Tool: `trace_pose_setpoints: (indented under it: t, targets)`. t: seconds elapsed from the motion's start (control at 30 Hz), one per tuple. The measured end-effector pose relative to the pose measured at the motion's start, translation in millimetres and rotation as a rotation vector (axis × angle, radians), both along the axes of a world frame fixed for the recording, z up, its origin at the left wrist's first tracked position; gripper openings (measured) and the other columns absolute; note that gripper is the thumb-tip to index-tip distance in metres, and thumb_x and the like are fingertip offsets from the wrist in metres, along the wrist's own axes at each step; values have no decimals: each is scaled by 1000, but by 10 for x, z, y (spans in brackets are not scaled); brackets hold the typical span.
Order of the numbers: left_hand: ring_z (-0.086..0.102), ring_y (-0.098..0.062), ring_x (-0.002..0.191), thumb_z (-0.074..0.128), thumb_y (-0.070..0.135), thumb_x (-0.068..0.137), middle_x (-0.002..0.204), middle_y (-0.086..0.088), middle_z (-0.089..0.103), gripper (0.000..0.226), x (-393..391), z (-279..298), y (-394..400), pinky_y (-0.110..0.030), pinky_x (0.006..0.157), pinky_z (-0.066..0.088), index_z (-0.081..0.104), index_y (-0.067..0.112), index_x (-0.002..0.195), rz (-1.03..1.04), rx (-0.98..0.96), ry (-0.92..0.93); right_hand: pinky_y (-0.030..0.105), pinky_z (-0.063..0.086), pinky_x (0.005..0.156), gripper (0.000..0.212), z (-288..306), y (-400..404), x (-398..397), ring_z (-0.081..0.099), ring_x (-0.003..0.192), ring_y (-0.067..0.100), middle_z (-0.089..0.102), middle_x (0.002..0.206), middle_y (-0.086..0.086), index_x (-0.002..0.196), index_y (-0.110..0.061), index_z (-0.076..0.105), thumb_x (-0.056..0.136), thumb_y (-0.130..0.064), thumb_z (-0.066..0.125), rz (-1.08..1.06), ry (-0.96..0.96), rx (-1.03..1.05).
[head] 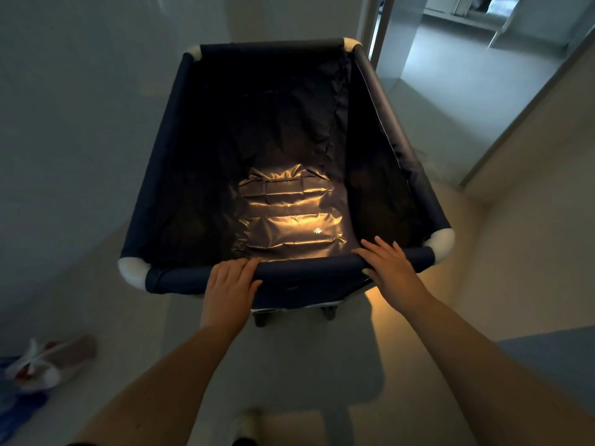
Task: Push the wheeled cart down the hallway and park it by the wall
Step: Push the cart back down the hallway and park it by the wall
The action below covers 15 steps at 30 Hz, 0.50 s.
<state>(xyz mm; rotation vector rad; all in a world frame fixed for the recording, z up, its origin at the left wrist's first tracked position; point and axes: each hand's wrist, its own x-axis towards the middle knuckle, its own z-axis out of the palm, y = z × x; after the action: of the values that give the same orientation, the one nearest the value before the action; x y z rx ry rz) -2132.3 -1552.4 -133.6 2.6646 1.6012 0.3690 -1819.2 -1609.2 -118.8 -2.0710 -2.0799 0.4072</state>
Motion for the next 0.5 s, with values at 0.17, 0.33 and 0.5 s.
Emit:
trace_pose_setpoints:
  t: [0.17, 0.33, 0.5]
  targets:
    - [57, -30, 98, 66, 23, 84, 109, -11, 64, 40, 72, -3, 673, -45, 95, 42, 55, 11, 121, -17, 8, -20, 44, 9, 116, 42, 17, 640, 34, 19, 142, 25, 36, 150, 1, 135, -24, 39, 95, -16, 47, -23, -7, 13]
    - [61, -31, 95, 73, 19, 78, 105, -13, 66, 44, 140, 69, 1493, -47, 92, 47, 58, 8, 118, -54, -18, -21, 43, 9, 116, 42, 46, 1414, 59, 19, 142, 25, 35, 150, 1, 136, -24, 38, 95, -17, 47, -54, -3, -10]
    - [61, -32, 94, 73, 19, 78, 104, -14, 66, 43, 153, 95, 2410, -47, 90, 48, 59, 6, 117, -82, -14, -27, 47, 13, 115, 40, 45, 2247, 35, 24, 140, 29, 39, 147, 3, 133, -24, 42, 94, -15, 49, -73, -2, 11]
